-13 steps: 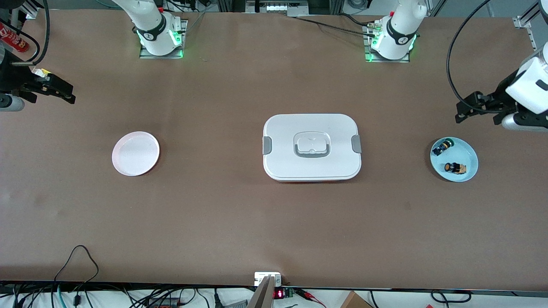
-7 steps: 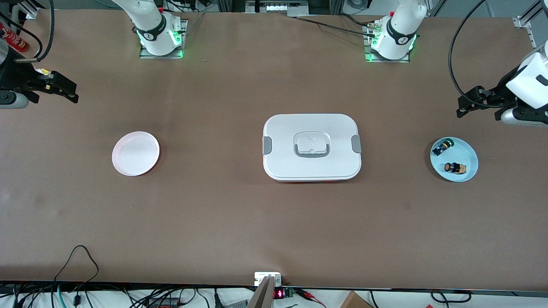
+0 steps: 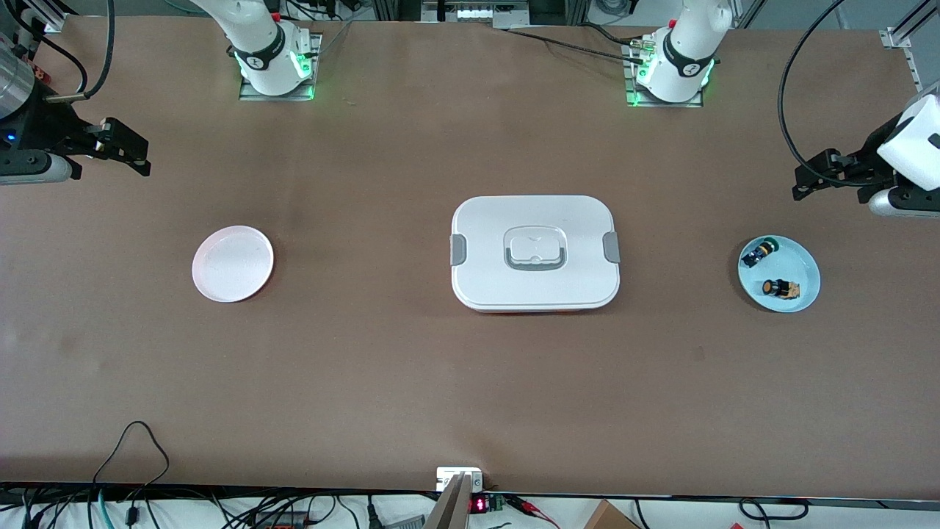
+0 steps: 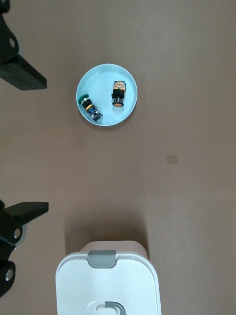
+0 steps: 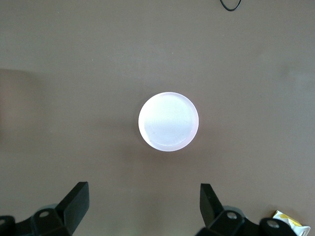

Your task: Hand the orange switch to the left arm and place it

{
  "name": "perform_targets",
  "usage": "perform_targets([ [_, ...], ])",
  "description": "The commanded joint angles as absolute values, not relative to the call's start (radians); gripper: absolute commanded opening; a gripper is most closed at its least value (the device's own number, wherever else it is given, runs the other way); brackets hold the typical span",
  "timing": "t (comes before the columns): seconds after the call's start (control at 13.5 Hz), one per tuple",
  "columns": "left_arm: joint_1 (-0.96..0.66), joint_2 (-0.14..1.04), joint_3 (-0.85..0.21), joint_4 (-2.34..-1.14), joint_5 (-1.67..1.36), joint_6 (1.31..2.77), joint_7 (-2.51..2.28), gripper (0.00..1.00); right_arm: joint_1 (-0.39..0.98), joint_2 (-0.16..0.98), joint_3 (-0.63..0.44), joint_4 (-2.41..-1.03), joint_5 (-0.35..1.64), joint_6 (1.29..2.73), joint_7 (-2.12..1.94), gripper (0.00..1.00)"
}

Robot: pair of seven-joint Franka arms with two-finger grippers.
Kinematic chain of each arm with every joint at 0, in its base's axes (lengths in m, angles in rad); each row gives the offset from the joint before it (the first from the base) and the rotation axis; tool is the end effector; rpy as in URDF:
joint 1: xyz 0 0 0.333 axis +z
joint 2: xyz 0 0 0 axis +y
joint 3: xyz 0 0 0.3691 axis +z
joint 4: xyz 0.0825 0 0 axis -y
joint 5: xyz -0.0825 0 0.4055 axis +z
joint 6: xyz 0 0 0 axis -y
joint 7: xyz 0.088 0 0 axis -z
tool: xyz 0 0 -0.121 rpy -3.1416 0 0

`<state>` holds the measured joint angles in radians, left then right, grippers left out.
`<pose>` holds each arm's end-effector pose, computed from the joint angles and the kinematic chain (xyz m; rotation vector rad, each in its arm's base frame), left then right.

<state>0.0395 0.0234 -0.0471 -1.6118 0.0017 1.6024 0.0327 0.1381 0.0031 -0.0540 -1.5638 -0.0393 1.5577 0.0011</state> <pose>0.5850 -0.0039 0.6325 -3.1404 0.0634 0.0515 0.5741 0.0436 0.6642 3.0991 0.1282 -0.0116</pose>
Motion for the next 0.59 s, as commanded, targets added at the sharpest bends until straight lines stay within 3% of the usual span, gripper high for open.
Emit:
perform_targets([
  [0.0, 0.038, 0.021, -0.055, -1.609, 0.025, 1.603, 0.049, 1.0, 0.14, 0.017, -0.058, -1.537, -0.028, 1.554, -0.003, 1.0],
  [0.52, 0.038, 0.021, -0.055, -1.609, 0.023, 1.598, 0.049, 1.0, 0.127, 0.02, -0.077, -1.525, 0.02, 1.555, -0.001, 1.0],
])
